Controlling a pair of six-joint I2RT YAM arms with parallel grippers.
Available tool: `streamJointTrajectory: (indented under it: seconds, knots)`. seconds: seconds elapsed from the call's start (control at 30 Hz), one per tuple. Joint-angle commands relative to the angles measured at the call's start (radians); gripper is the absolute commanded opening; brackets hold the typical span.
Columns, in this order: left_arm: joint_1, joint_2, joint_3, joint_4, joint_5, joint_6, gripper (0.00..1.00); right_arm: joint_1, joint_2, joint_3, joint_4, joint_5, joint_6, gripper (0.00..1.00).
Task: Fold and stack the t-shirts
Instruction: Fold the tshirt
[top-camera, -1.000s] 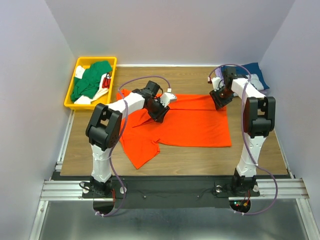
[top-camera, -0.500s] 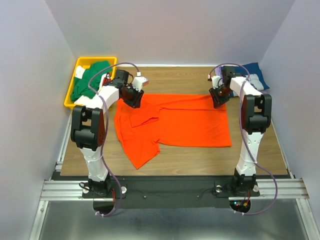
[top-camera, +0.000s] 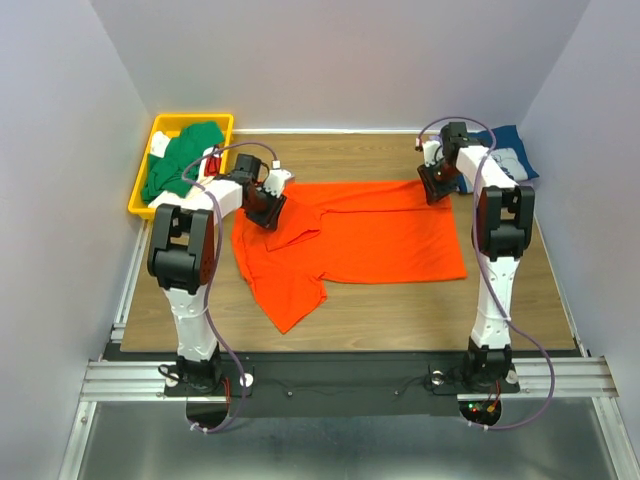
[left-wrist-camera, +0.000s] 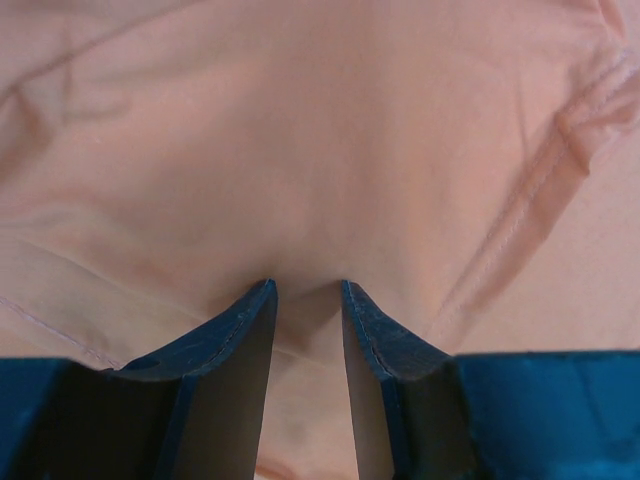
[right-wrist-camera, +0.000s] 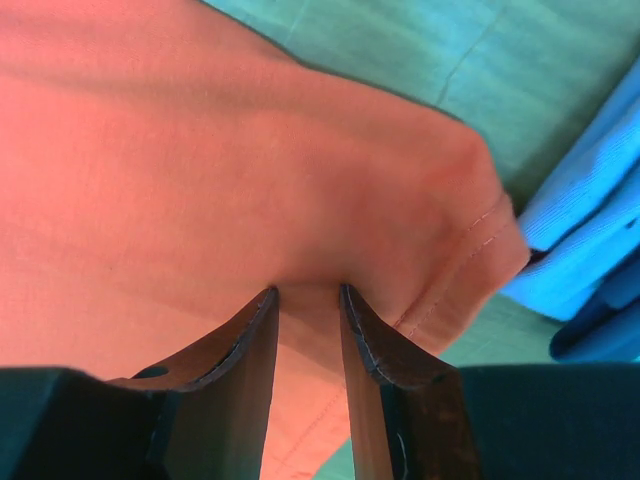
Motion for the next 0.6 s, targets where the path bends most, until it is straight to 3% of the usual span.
streamJointTrajectory:
  seconds: [0.0,0.13,0.17,0.2,0.23,0.27,0.33,0.43,0.53,0.57]
  knots:
    - [0.006,0.052,0.124,-0.034,0.0,0.006,0.44,-0.009,0.039,-0.002,0.021,0.02,-0.003,0.4]
    - [0.006,-0.074,0.146,-0.092,0.138,0.108,0.55,-0.007,-0.154,-0.105,0.016,-0.054,-0.063,0.53]
    - [0.006,-0.15,0.123,-0.122,0.177,0.157,0.58,-0.009,-0.203,-0.179,0.018,-0.078,-0.098,0.59]
    - [0.006,-0.189,0.109,-0.139,0.193,0.19,0.59,-0.009,-0.249,-0.218,0.016,-0.091,-0.117,0.73]
    - [0.008,-0.227,0.091,-0.171,0.202,0.216,0.59,-0.009,-0.361,-0.261,0.015,-0.097,-0.138,0.78]
    - [0.012,-0.264,0.042,-0.188,0.202,0.237,0.59,-0.007,-0.409,-0.313,0.012,-0.106,-0.184,0.91]
    - [0.028,-0.362,-0.033,-0.234,0.207,0.314,0.59,-0.007,-0.513,-0.457,0.009,-0.108,-0.227,1.0]
    - [0.049,-0.457,-0.101,-0.276,0.189,0.397,0.58,-0.009,-0.657,-0.617,-0.022,-0.1,-0.31,0.94]
    - [0.077,-0.522,-0.188,-0.323,0.164,0.449,0.56,-0.007,-0.762,-0.75,-0.056,-0.089,-0.386,0.66]
    - [0.089,-0.537,-0.202,-0.326,0.158,0.461,0.56,-0.007,-0.785,-0.789,-0.056,-0.085,-0.405,0.61]
